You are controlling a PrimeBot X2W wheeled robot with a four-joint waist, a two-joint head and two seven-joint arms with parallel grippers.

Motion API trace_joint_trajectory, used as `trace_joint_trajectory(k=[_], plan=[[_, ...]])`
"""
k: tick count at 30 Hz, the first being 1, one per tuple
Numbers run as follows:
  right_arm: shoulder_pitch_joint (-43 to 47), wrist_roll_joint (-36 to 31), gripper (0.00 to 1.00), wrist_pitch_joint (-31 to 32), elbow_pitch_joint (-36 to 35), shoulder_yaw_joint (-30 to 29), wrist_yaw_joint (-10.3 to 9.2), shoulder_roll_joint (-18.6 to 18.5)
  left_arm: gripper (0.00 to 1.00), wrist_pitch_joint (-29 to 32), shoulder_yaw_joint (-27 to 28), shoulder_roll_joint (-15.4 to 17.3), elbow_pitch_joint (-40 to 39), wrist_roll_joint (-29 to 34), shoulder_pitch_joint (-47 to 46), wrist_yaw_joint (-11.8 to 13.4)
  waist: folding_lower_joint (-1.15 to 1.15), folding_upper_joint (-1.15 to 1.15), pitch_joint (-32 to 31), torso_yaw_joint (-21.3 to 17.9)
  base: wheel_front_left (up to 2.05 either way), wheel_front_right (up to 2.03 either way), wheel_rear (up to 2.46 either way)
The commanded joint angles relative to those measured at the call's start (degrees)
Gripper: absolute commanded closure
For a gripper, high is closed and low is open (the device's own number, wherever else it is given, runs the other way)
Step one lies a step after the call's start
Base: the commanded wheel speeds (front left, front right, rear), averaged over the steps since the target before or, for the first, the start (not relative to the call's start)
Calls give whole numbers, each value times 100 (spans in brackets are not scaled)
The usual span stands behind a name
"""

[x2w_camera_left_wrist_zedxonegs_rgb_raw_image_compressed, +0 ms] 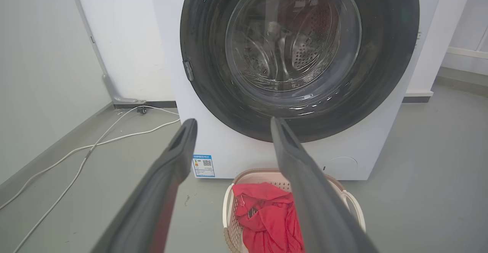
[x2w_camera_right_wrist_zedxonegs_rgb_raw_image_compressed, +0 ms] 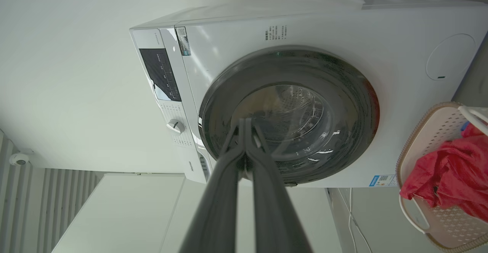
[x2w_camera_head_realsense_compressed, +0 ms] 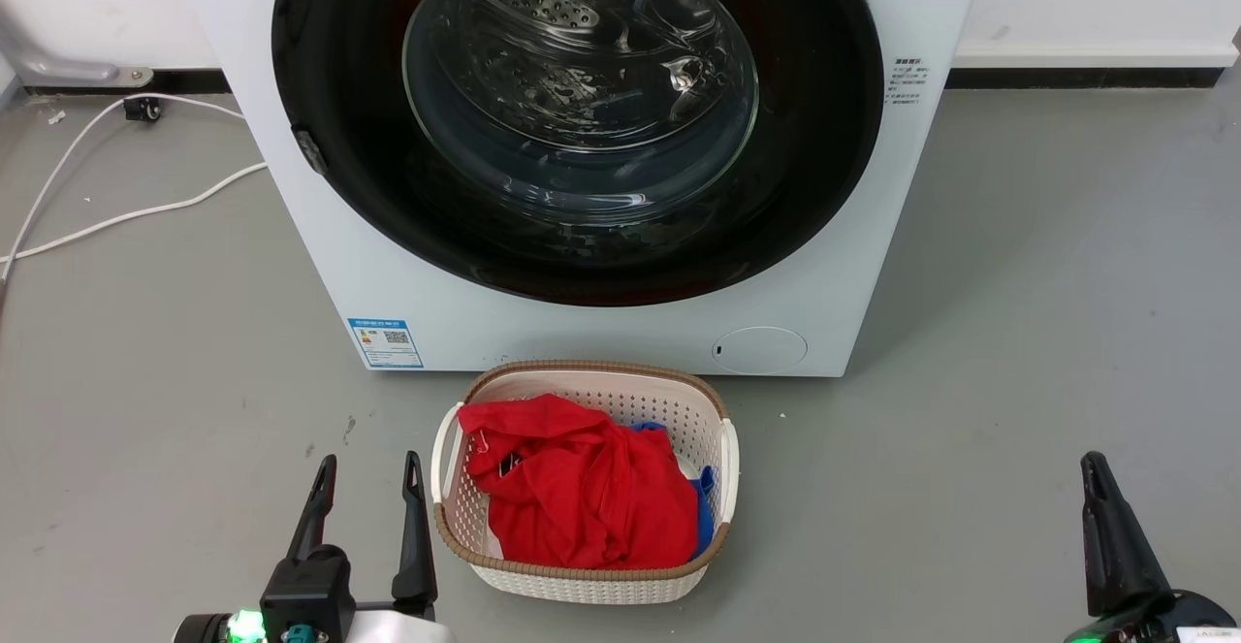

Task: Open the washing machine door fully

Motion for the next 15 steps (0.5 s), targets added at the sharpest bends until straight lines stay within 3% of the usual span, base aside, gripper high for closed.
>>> trace_joint_trajectory(k=[1,15], plan=[[85,79,100,174,8,-75,0,29,0,-18,3,-5,14,20,8,-15,0,0,0,8,0,0,0],[-284,-251,100,550,295,-547,0,106,0,-17,-21,-5,-44,120,-52,85,0,0,121,49,0,0,0]])
